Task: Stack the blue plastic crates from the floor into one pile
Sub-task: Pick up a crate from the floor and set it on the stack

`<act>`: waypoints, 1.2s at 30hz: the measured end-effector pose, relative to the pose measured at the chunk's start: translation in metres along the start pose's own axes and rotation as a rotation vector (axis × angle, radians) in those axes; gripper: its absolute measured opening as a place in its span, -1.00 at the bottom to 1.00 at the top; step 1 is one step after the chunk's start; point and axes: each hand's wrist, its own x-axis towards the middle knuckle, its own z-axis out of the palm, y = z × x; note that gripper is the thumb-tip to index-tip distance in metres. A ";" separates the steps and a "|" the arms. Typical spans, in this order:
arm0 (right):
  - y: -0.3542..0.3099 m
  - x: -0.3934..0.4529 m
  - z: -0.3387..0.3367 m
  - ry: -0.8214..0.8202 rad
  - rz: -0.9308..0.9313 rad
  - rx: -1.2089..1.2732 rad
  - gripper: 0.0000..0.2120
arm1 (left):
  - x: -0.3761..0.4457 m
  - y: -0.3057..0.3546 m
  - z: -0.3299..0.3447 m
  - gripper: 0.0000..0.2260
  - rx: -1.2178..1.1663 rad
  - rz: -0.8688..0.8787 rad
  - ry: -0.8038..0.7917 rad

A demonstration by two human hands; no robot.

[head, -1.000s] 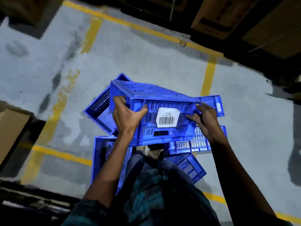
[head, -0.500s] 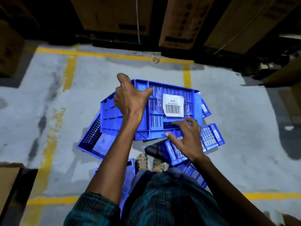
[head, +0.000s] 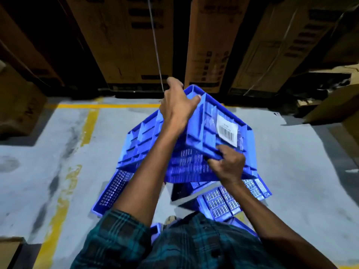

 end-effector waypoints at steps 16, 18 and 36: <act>0.032 0.032 -0.057 0.129 0.409 0.228 -0.65 | -0.077 -0.072 0.039 -0.65 -0.160 0.044 0.493; 0.030 0.036 -0.058 0.147 0.438 0.224 -0.61 | -0.075 -0.080 0.040 -0.62 -0.140 0.049 0.501; 0.005 0.119 -0.048 0.365 0.433 0.466 -0.42 | 0.093 -0.179 0.025 -0.04 -0.387 -0.420 0.241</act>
